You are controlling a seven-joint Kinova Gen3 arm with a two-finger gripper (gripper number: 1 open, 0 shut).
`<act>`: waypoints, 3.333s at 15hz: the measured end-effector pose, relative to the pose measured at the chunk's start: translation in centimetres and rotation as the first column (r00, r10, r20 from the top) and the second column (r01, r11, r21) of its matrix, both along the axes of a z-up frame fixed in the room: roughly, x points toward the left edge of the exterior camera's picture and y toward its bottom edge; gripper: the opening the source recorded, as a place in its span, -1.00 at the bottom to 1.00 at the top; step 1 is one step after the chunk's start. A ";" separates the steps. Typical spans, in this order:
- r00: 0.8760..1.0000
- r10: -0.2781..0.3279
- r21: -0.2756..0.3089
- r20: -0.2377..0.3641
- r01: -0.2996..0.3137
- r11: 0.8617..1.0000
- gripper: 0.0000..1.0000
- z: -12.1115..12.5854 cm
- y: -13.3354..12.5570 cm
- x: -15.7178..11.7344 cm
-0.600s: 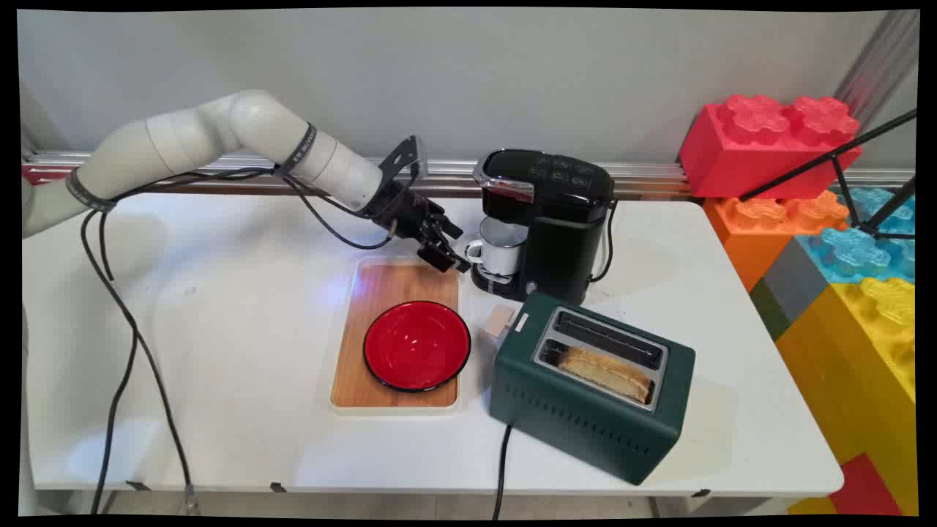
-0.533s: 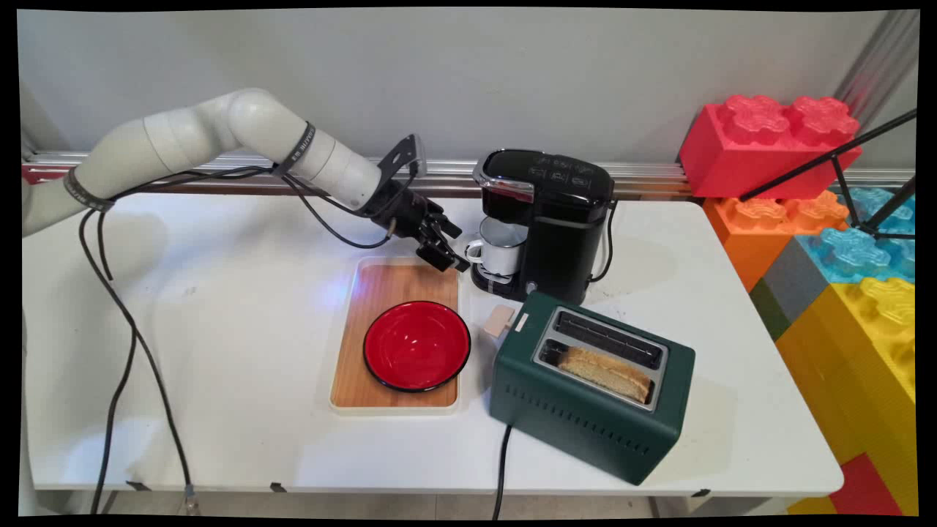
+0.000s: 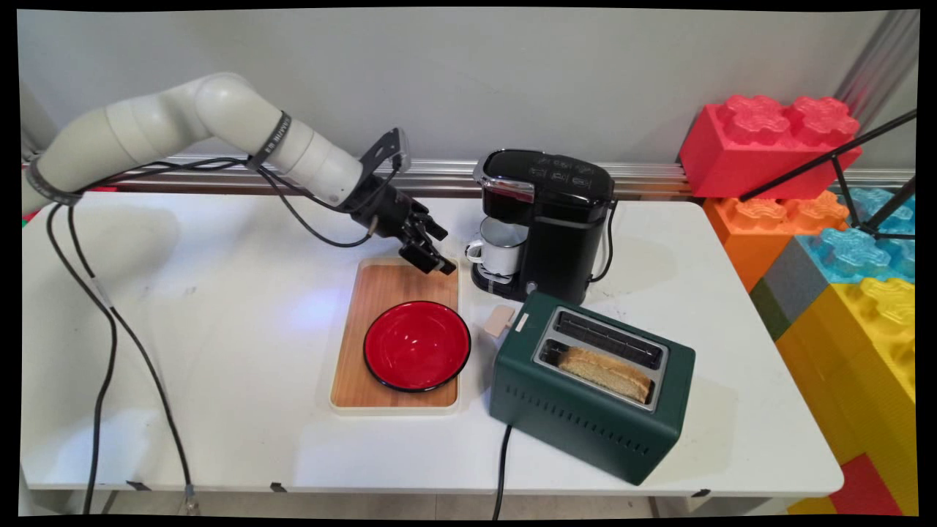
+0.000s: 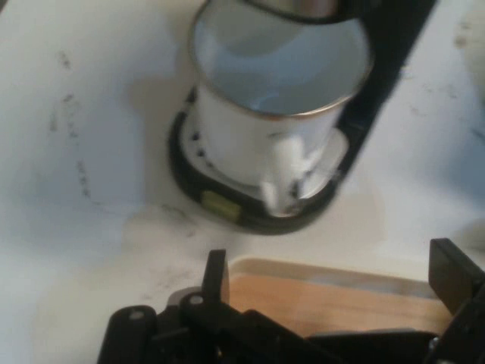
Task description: Press the toaster switch
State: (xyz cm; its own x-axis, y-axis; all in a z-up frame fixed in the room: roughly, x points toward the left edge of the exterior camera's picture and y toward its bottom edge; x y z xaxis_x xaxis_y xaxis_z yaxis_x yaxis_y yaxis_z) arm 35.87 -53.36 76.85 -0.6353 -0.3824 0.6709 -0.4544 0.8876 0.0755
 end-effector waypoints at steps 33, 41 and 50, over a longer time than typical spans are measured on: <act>0.807 -0.590 -0.154 -0.013 0.582 0.799 -1.00 8.5 4.2 -7.6; 0.845 -0.525 -0.088 -0.105 0.518 0.851 -1.00 7.3 4.1 -7.2; 0.861 -0.476 -0.060 -0.180 0.473 0.879 -1.00 4.9 4.5 -7.4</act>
State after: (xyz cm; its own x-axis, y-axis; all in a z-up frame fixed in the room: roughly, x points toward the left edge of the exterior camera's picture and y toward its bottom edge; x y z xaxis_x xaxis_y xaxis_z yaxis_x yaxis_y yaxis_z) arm 28.51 -48.87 81.75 -0.6027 -0.0564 0.7960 0.0428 0.9938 0.1028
